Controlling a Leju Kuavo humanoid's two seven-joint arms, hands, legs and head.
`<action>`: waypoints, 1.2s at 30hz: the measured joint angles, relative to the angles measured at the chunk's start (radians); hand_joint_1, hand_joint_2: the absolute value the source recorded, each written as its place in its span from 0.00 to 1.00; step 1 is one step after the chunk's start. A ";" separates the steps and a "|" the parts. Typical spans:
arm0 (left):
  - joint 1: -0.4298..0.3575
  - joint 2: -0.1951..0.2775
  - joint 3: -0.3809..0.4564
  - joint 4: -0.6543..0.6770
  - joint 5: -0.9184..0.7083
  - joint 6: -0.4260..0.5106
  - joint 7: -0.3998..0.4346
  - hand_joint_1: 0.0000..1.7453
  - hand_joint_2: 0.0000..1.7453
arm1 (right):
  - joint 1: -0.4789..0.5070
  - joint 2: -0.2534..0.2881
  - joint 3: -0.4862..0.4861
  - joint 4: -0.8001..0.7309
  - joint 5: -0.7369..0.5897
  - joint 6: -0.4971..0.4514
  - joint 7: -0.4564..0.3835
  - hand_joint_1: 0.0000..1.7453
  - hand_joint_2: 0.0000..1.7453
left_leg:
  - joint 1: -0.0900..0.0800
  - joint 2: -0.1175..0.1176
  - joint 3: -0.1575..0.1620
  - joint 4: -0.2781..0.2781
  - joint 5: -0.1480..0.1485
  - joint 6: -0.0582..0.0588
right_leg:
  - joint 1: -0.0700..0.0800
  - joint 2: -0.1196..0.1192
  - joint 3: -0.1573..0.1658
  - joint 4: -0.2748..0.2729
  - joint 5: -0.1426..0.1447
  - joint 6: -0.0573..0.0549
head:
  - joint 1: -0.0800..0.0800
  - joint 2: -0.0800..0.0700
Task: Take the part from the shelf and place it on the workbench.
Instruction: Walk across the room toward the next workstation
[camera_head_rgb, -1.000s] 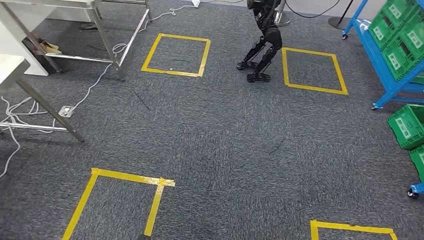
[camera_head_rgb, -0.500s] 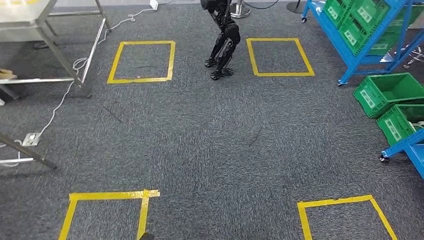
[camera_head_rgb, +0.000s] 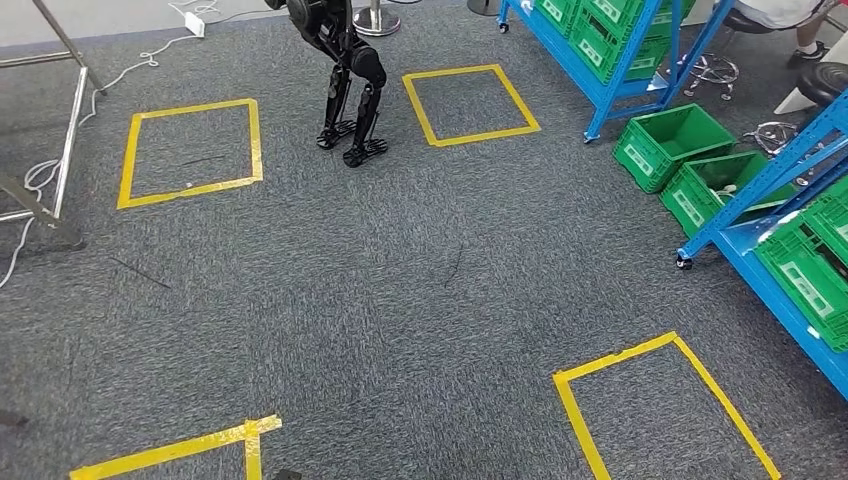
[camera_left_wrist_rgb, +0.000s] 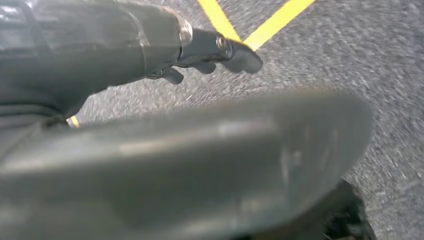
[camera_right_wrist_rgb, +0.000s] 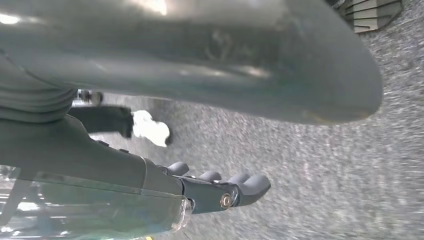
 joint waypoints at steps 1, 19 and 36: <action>0.001 0.000 0.000 0.000 0.000 0.000 0.000 0.00 0.00 | -0.002 0.000 0.000 0.000 0.000 0.000 0.000 0.00 0.00 | -0.002 0.021 0.005 -0.002 -0.003 0.004 | 0.000 -0.036 -0.025 0.052 -0.028 0.004 | 0.004 0.000; -0.004 -0.001 -0.001 -0.001 0.000 0.000 0.000 0.00 0.00 | -0.002 -0.002 -0.004 0.001 0.000 0.000 0.000 0.00 0.00 | -0.005 0.042 -0.089 0.247 -0.156 -0.034 | 0.013 -0.074 0.040 -0.073 0.036 -0.051 | -0.006 0.000; 0.000 0.001 -0.018 0.001 0.001 0.000 -0.002 0.00 0.00 | 0.003 0.001 -0.006 0.002 0.000 0.000 -0.001 0.00 0.00 | -0.004 0.103 0.023 -0.011 -0.017 0.008 | -0.009 -0.078 -0.100 0.205 -0.079 0.022 | 0.005 0.000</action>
